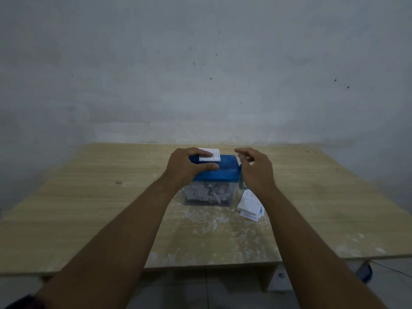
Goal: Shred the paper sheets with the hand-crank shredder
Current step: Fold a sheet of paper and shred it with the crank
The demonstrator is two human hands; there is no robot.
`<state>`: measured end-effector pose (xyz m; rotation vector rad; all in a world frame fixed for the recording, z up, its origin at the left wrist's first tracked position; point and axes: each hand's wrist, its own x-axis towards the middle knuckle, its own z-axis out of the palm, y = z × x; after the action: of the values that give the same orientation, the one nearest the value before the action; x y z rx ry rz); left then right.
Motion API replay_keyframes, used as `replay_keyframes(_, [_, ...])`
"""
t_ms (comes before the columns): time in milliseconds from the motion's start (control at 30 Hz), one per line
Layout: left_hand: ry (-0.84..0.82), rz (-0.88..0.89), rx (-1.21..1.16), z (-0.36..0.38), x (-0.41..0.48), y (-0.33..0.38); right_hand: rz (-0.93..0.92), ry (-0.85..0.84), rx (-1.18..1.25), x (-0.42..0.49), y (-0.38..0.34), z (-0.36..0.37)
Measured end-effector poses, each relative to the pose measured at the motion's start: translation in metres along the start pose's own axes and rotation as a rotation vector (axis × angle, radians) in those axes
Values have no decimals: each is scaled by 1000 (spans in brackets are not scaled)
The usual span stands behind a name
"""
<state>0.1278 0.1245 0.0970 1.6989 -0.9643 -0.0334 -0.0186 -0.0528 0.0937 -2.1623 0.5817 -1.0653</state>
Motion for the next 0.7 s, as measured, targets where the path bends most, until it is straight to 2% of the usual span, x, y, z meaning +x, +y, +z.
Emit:
replay_keyframes(100, [3, 4, -15, 1, -1, -1, 186, -27, -16, -23, 30, 0])
replay_keyframes(167, [11, 7, -22, 1, -1, -3, 247, -122, -83, -36, 46, 3])
replay_keyframes(233, [26, 7, -21, 2, -1, -3, 291, -139, -98, -45, 52, 6])
replay_keyframes(500, [51, -12, -25, 8, -2, -2, 311, 69, 194, -57, 12, -14])
replay_keyframes(600, [34, -10, -21, 7, -2, -2, 309, 66, 361, -43, -8, -30])
replay_keyframes(700, [22, 6, -3, 7, -2, -3, 339, 14, 360, -23, -19, -40])
